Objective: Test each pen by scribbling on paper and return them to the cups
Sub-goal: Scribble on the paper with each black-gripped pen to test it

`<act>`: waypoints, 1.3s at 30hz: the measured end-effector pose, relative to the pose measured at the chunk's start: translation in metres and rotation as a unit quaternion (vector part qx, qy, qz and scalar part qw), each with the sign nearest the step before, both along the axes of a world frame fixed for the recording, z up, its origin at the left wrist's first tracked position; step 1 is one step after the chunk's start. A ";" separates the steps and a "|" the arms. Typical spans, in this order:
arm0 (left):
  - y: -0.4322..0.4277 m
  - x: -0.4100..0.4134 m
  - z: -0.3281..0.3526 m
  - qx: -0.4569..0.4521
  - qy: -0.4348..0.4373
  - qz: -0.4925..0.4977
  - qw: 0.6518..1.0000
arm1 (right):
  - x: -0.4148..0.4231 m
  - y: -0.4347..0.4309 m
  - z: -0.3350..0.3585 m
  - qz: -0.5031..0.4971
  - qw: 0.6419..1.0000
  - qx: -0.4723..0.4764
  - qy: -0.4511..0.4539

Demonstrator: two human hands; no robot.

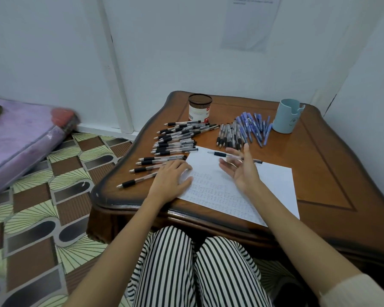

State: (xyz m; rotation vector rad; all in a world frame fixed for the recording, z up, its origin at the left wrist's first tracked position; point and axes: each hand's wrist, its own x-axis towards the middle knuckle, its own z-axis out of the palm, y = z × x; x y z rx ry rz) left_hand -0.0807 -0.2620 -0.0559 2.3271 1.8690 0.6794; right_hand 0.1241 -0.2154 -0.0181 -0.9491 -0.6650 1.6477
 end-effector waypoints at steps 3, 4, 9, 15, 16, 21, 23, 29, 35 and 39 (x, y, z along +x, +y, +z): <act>0.001 -0.001 0.000 -0.014 0.004 -0.004 1.000 | -0.004 0.009 -0.002 0.093 0.982 0.070 -0.148; 0.001 -0.001 0.000 -0.019 0.004 -0.004 1.000 | -0.004 0.011 -0.004 0.108 0.973 0.088 -0.182; 0.001 0.000 0.003 -0.058 0.016 -0.002 0.998 | -0.005 0.012 -0.017 0.113 0.947 0.167 -0.249; 0.003 -0.002 0.002 -0.072 0.019 0.010 0.997 | -0.007 0.013 -0.030 0.048 0.924 0.232 -0.299; 0.003 -0.002 0.002 -0.072 0.017 0.012 0.997 | -0.008 0.012 -0.031 0.062 0.925 0.227 -0.297; 0.002 0.000 0.003 -0.074 0.007 0.016 0.997 | -0.010 0.013 -0.034 0.038 0.900 0.254 -0.352; 0.002 0.000 0.003 -0.076 0.006 0.016 0.997 | -0.009 0.015 -0.036 0.018 0.885 0.265 -0.382; 0.002 0.000 0.004 -0.078 0.002 0.018 0.997 | -0.008 0.017 -0.039 0.050 0.879 0.270 -0.390; 0.000 0.001 0.006 -0.077 -0.004 0.014 0.997 | -0.012 0.018 -0.039 0.045 0.861 0.286 -0.418; 0.001 0.001 0.006 -0.075 -0.005 0.015 0.997 | -0.011 0.019 -0.039 0.047 0.860 0.292 -0.416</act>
